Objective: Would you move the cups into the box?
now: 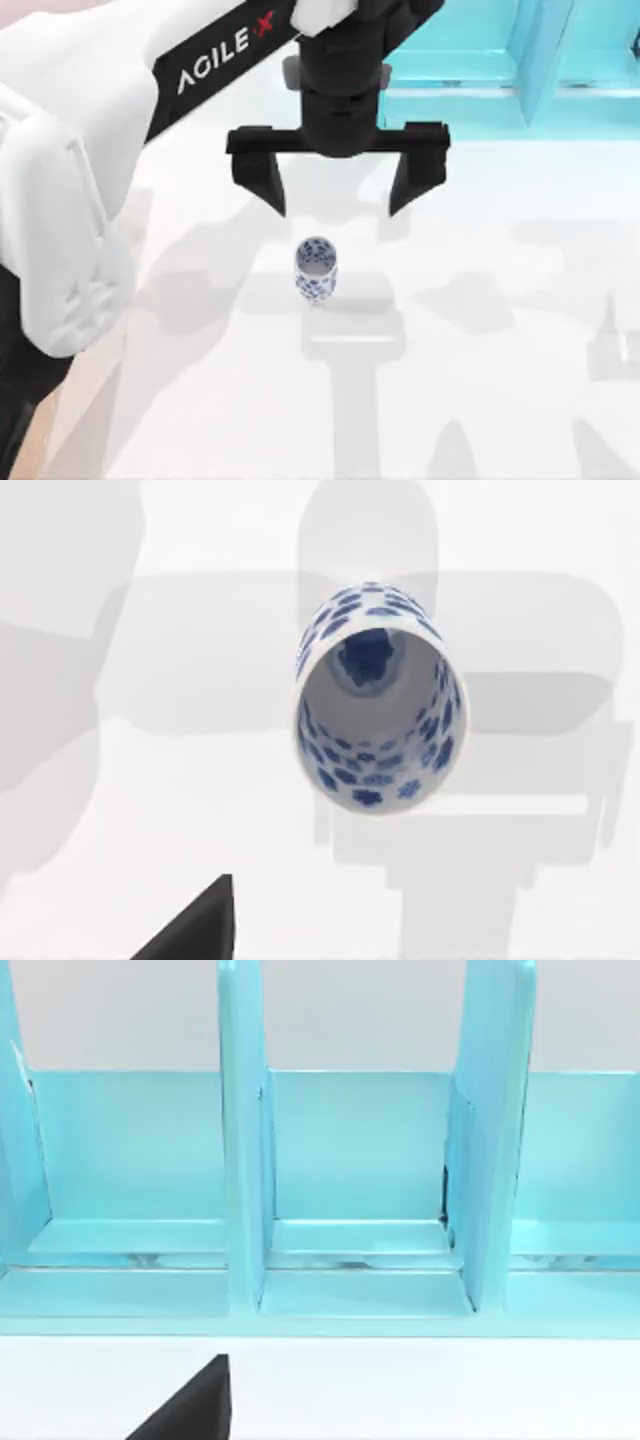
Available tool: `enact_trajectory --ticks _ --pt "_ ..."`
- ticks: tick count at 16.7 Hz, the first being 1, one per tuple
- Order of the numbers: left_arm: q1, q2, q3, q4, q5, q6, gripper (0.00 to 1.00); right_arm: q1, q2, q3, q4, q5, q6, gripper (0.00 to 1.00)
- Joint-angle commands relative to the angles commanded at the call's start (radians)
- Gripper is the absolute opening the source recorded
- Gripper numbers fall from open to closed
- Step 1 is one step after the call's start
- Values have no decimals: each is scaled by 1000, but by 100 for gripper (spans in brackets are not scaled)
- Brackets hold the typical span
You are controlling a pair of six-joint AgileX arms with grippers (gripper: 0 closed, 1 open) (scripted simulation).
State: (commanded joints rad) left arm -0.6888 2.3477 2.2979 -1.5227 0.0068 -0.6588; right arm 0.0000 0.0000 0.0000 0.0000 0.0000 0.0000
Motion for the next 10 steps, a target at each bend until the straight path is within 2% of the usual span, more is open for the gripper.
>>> enact_trajectory --ticks 3,10 --pt "0 -1 -70 69 -2 1 100 0 0 0 0 0 0 100" --pt "0 3 -371 376 -2 1 100 0 0 0 0 0 0 100"
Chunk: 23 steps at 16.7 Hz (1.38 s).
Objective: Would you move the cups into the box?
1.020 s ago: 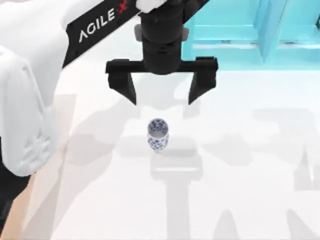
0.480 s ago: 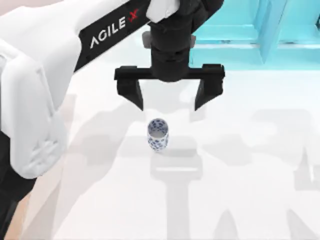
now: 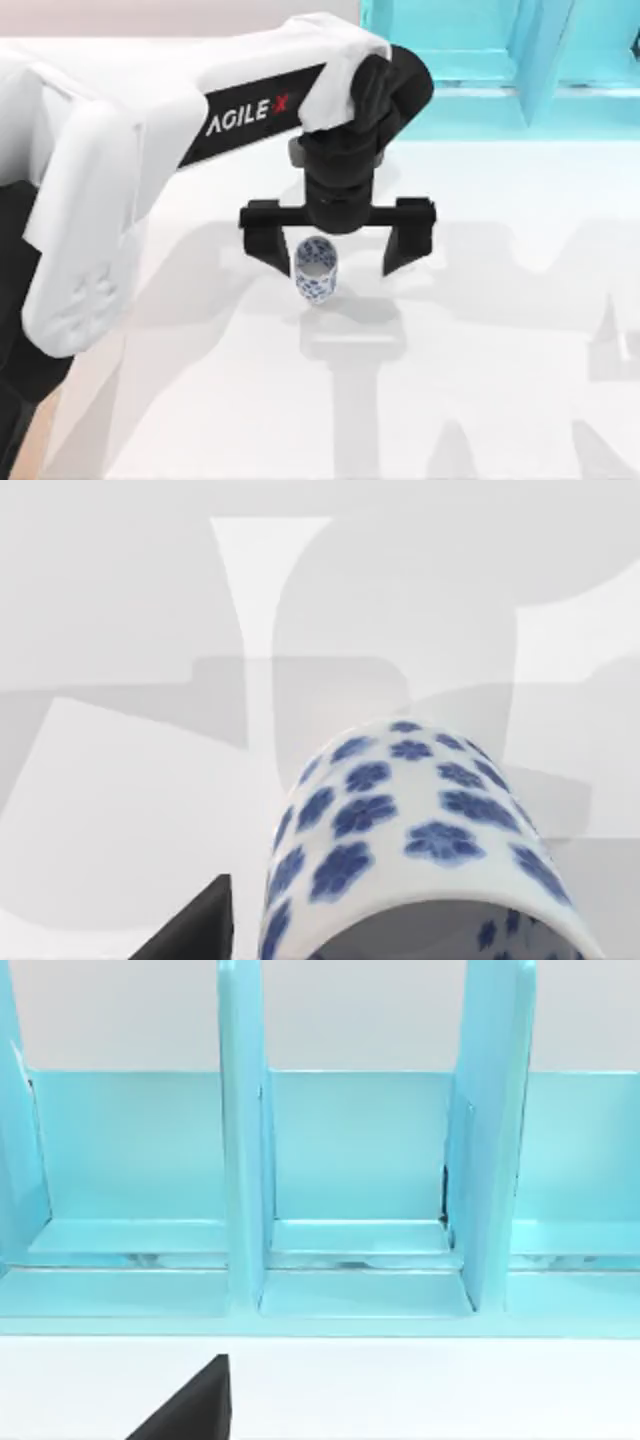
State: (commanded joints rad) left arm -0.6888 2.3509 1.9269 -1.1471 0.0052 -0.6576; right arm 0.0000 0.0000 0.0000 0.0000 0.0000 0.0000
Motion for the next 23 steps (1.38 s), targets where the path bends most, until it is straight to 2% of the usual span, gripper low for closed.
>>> enact_trajectory --ticks 5,18,23 --pt "0 1 -17 17 0 0 100 0 0 0 0 0 0 100" --pt "0 1 -17 17 0 0 2 0 0 0 0 0 0 100" --pt "0 1 -17 17 0 0 0 0 0 0 0 0 0 100"
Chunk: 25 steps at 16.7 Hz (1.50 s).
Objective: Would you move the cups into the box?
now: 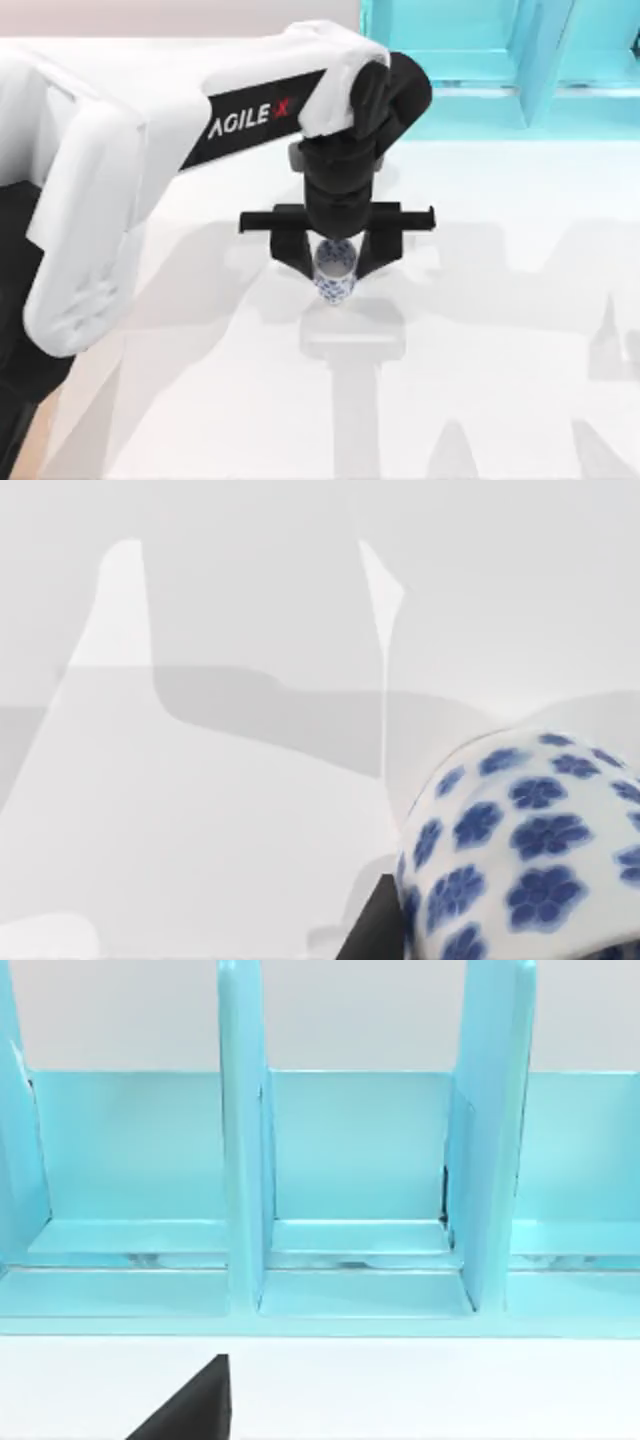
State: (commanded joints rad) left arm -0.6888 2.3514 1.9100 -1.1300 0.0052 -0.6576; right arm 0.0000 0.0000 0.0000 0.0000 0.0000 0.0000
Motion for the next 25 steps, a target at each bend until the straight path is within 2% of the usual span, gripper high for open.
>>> enact_trajectory --ticks 5,14,20,25 --pt "2 -4 -1 -4 0 3 0 0 0 0 0 0 0 100" --pt "189 -268 -48 -216 -2 187 0 0 0 0 0 0 0 100" --pt "205 -279 -51 -225 -4 207 0 0 0 0 0 0 0 100" --pt "387 -344 -99 -243 -4 393 0 0 0 0 0 0 0 100"
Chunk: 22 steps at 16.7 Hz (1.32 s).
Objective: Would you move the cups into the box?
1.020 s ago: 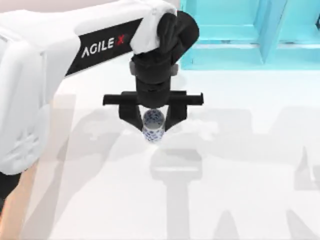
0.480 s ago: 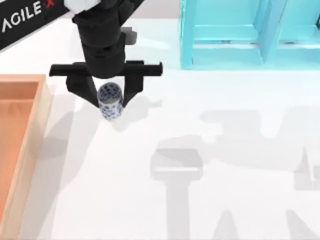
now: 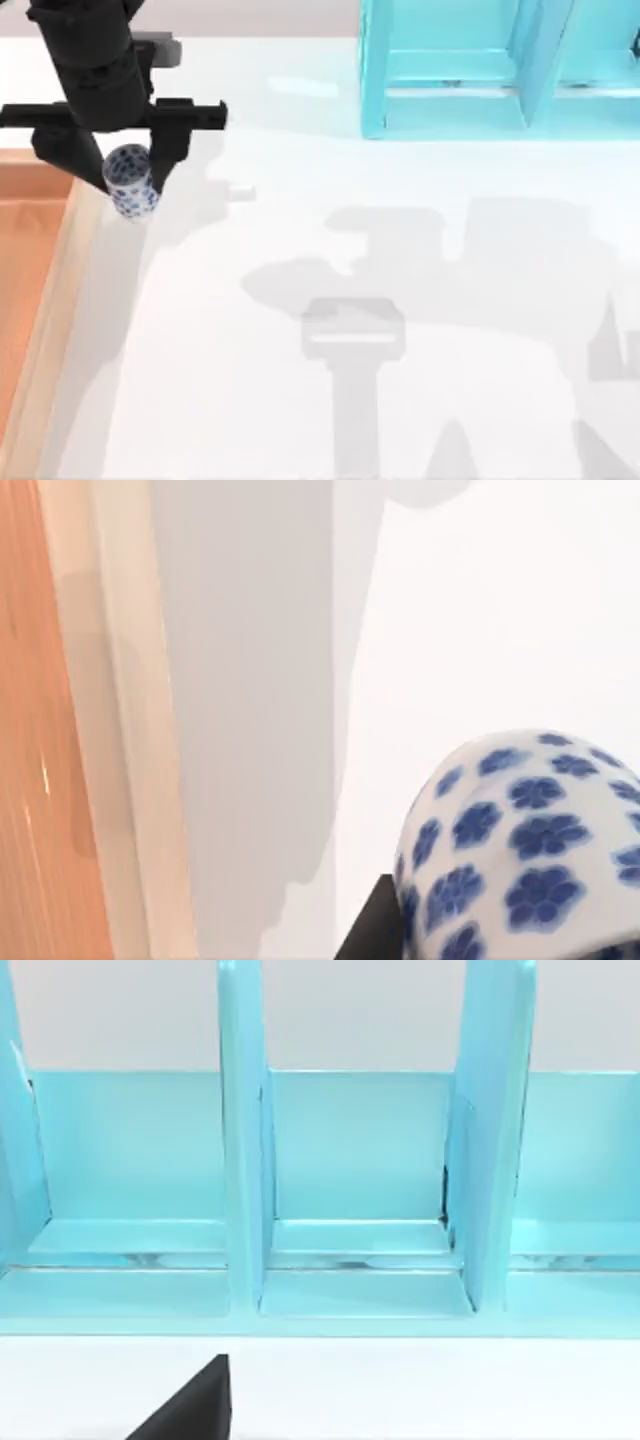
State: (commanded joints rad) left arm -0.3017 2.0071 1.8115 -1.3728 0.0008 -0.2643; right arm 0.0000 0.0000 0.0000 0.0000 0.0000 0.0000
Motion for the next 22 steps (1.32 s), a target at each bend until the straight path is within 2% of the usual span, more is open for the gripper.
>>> enact_trajectory --ticks 12,19,22 --pt "549 -198 -154 -49 2 536 0 0 0 0 0 0 0 100" --pt "573 -207 -165 -46 0 564 0 0 0 0 0 0 0 100" --pt "576 -207 -219 10 1 564 0 0 0 0 0 0 0 100"
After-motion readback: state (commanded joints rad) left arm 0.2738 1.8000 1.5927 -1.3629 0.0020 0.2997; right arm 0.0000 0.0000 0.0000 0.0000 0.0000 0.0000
